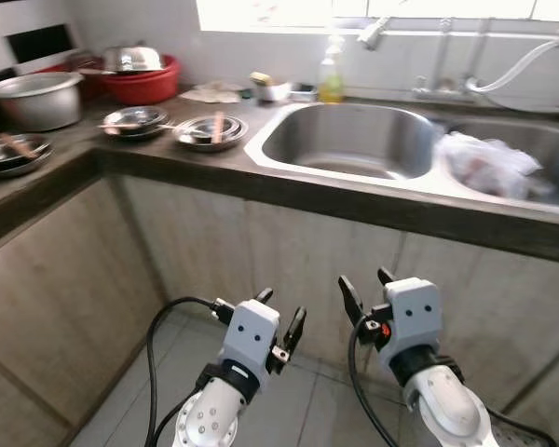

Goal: Kitchen organization

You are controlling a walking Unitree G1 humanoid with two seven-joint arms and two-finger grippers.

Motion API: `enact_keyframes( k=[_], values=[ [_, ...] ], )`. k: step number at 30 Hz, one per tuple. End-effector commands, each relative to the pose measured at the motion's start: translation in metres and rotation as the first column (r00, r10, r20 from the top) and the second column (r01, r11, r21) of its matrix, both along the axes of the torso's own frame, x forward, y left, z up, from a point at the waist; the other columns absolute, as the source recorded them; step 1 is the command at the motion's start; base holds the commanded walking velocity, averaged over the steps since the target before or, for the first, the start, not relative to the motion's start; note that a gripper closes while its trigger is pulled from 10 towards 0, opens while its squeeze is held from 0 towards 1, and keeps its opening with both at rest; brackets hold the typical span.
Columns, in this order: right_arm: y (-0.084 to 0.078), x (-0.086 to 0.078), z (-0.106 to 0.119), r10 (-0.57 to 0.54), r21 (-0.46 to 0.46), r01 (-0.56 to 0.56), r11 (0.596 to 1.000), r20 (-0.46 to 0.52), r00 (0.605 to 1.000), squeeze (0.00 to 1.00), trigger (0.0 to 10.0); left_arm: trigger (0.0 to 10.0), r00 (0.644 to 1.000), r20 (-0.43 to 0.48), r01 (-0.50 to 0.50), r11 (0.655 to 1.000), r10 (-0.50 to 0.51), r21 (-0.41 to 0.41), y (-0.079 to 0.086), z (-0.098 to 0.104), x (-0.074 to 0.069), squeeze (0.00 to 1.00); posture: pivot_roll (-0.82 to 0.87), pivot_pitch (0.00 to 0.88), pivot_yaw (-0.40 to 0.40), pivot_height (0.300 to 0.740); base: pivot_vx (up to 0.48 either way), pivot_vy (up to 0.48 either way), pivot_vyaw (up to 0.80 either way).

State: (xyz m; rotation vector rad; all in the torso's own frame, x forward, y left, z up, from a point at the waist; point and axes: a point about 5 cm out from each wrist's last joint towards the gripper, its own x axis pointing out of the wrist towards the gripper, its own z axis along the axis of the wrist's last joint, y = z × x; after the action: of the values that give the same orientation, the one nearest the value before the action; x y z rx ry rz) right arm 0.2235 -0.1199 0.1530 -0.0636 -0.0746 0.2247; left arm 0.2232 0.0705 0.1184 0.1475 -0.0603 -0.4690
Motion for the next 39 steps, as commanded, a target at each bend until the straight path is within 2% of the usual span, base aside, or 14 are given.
enact_keyframes(
  k=[1, 16, 18, 39],
  values=[
    [0.0023, 0.0009, 0.0008, 0.014, 0.004, -0.014, 1.0, 0.008, 1.0, 0.0, 10.0, 10.0, 1.0, 0.001, -0.008, 1.0, 0.008, 0.01, 0.001, 0.001, -0.0003, 0.0, -0.05, 0.011, 0.014, 0.74, 0.266, 0.0, 0.8],
    [0.0035, 0.0021, 0.0016, 0.019, 0.005, -0.019, 1.0, 0.01, 1.0, 0.0, 10.0, 10.0, 1.0, 0.002, -0.009, 1.0, 0.009, 0.01, 0.0011, 0.001, 0.0002, 0.0, -0.05, 0.012, 0.013, 0.74, 0.307, 0.0, 0.8],
    [0.0033, 0.0026, 0.002, 0.018, -0.017, -0.018, 1.0, 0.034, 0.999, 0.0, 10.0, 10.0, 1.0, 0.008, -0.012, 1.0, 0.012, 0.021, 0.0014, -0.0004, 0.0002, 0.0, -0.05, 0.011, 0.013, 0.74, 0.322, 0.0, 0.8],
    [0.0031, 0.0048, 0.0017, 0.022, 0.005, -0.023, 1.0, 0.013, 1.0, 0.0, 10.0, 10.0, 1.0, 0.0, -0.005, 1.0, 0.005, 0.008, -0.0001, 0.0006, -0.0004, 0.0, -0.05, 0.005, 0.012, 0.74, 0.308, 0.0, 0.8]
  ],
)
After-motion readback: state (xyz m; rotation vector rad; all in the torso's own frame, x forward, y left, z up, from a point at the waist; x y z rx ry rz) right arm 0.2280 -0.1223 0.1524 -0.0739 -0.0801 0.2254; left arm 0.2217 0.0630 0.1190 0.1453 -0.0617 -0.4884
